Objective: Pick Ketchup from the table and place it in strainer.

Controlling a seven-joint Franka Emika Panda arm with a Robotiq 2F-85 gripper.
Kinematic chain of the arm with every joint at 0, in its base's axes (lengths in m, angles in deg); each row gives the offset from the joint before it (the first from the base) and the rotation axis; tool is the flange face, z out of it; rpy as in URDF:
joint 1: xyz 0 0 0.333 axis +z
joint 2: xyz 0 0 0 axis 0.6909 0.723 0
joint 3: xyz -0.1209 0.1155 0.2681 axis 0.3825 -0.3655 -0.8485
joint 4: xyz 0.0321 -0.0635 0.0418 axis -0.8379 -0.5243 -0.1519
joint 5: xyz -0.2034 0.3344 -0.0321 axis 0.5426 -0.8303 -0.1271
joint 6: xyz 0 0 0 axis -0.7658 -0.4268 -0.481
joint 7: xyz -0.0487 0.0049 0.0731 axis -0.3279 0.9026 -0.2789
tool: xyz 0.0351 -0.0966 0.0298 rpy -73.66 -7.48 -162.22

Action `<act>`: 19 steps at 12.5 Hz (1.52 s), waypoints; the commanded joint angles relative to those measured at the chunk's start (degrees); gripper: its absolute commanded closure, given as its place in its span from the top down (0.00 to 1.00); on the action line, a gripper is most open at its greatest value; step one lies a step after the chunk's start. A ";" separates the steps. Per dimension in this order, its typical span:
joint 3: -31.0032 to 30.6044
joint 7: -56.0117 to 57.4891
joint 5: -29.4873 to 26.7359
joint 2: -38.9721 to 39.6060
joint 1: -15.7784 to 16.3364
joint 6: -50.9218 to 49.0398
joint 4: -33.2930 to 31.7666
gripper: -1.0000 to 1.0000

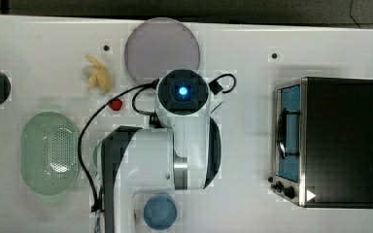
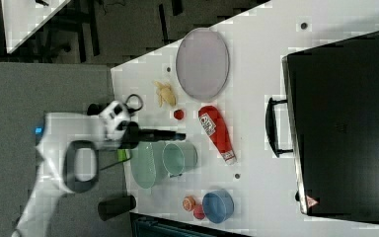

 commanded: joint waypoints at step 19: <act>-1.18 16.71 0.18 23.79 0.19 32.96 -6.99 0.85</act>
